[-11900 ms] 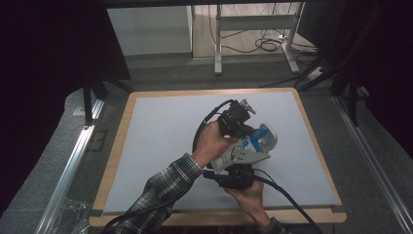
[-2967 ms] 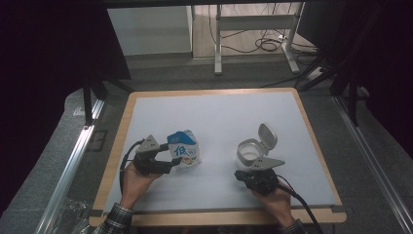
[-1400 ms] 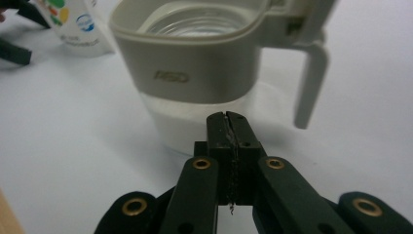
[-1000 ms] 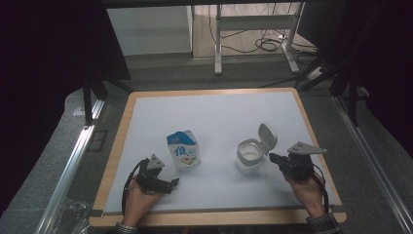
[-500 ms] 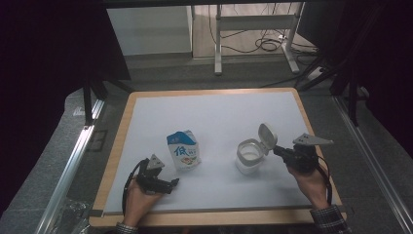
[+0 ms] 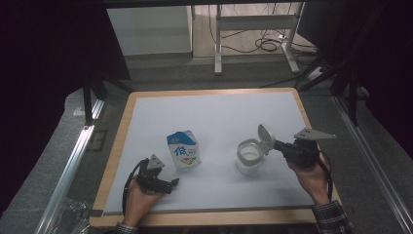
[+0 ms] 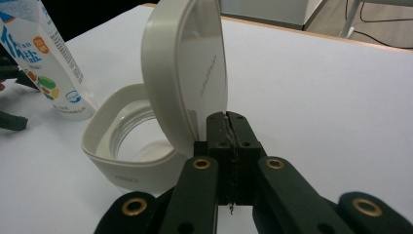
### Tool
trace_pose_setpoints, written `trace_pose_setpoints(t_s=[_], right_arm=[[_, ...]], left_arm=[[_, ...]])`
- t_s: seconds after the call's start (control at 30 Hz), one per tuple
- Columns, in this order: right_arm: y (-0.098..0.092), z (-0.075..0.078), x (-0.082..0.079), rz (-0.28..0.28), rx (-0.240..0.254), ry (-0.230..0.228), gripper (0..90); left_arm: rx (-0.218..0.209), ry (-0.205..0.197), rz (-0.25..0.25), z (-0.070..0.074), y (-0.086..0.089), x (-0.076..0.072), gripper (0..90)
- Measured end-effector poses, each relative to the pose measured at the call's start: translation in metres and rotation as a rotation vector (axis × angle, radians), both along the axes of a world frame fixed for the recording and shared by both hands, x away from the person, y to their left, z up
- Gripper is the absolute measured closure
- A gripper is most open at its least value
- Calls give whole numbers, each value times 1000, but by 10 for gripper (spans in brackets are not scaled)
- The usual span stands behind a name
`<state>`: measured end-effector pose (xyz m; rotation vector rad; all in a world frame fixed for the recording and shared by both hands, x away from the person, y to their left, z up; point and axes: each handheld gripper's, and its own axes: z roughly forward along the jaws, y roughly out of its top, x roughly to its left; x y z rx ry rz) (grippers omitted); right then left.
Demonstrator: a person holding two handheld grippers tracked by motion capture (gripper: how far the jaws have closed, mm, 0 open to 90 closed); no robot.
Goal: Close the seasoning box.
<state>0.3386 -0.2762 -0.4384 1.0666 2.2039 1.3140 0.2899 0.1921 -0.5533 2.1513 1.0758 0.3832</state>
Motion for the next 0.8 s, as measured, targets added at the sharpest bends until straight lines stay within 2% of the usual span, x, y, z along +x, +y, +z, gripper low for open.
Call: trace_pose_setpoints(t_s=[0.23,0.57,0.8], right_arm=[[6,1,-1,23,7,2,890],[8,-1,-8,41,-9,1,889],[7,-11,-19,51,-12,14,884]], left_arm=[[0,0,0,0,0,0,23],[6,1,-5,0,0,0,24],[1,-1,0,0,0,0,25]])
